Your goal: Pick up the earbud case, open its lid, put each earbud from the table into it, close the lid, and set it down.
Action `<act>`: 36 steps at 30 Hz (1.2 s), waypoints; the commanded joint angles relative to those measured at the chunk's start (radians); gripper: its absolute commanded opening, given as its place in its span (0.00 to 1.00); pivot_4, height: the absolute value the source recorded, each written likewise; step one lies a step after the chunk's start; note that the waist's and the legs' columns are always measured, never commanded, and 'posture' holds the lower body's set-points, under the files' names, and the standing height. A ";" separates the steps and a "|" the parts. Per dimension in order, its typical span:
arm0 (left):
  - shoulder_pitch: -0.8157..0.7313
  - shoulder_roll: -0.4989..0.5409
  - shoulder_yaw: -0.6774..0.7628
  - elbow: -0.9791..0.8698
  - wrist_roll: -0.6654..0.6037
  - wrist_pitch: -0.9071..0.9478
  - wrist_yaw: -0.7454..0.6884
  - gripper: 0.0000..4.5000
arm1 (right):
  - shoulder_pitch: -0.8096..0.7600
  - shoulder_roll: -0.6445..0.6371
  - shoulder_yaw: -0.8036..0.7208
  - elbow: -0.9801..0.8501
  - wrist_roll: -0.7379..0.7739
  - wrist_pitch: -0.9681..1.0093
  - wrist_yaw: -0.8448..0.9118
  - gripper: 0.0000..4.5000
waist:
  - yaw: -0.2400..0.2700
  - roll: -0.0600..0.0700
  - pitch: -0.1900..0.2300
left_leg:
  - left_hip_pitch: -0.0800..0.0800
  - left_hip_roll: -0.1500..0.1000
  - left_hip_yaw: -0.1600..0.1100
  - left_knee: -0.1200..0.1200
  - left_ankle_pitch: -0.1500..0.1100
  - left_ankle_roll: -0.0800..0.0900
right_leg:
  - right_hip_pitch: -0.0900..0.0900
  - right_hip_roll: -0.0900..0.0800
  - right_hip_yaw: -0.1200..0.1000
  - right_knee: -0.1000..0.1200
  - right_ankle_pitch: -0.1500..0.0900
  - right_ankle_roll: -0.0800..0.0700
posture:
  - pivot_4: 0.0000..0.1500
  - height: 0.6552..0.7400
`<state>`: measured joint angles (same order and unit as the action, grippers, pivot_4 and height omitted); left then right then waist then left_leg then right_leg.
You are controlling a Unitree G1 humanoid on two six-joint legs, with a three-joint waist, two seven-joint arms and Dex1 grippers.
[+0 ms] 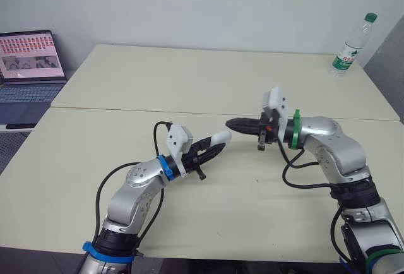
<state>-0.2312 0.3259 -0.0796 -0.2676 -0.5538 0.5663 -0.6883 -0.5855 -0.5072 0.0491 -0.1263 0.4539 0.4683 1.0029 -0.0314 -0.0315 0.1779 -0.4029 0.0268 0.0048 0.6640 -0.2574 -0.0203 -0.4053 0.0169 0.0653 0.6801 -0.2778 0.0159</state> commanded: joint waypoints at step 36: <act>0.216 0.572 0.408 -0.135 -0.064 0.086 -0.192 0.99 | 0.237 -0.172 -0.038 0.070 -0.018 -0.295 0.241 1.00 | -0.001 0.002 0.001 | 0.006 0.001 0.002 -0.003 0.003 -0.005 | 0.001 0.000 0.001 0.001 -0.004 -0.007 | 1.00 1.00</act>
<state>-0.0217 0.8841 0.3192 -0.3944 -0.6627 0.7492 -0.8430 -0.3365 -0.6602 0.0495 -0.0386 0.4151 0.1663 1.2408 -0.0321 -0.0294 0.1786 -0.3978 0.0277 0.0083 0.6613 -0.2550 -0.0250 -0.4046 0.0162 0.0667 0.6809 -0.2817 0.0095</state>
